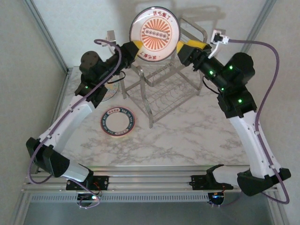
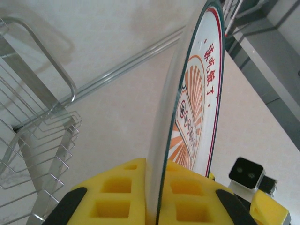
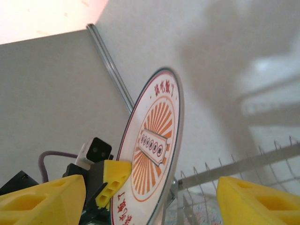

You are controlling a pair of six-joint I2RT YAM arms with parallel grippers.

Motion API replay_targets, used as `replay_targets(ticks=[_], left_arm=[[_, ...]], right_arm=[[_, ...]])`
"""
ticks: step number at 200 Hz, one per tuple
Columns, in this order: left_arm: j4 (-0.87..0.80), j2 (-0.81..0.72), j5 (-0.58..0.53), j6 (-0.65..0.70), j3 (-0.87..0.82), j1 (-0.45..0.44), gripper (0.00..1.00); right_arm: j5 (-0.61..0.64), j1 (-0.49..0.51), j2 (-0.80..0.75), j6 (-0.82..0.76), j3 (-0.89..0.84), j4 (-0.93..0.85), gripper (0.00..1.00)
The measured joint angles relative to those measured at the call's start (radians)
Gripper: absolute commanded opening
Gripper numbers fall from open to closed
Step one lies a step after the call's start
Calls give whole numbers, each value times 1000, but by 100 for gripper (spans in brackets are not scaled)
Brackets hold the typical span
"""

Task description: Unload the plates from the dish rack

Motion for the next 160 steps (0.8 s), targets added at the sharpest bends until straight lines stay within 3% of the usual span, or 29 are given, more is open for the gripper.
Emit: replay_targets(ticks=[54,117,160], left_arm=[[10,-199,-84,-5,-182,35,0],[-179,-484,-306,34,-368,39,0],[-295,-682,-464,37,-542,39,0]], right_arm=[[2,19,-59,-126,-41,15,75],[101,121,-105,-360,-43,-260,73],[166,172,-171,-443,-119,-353,73]])
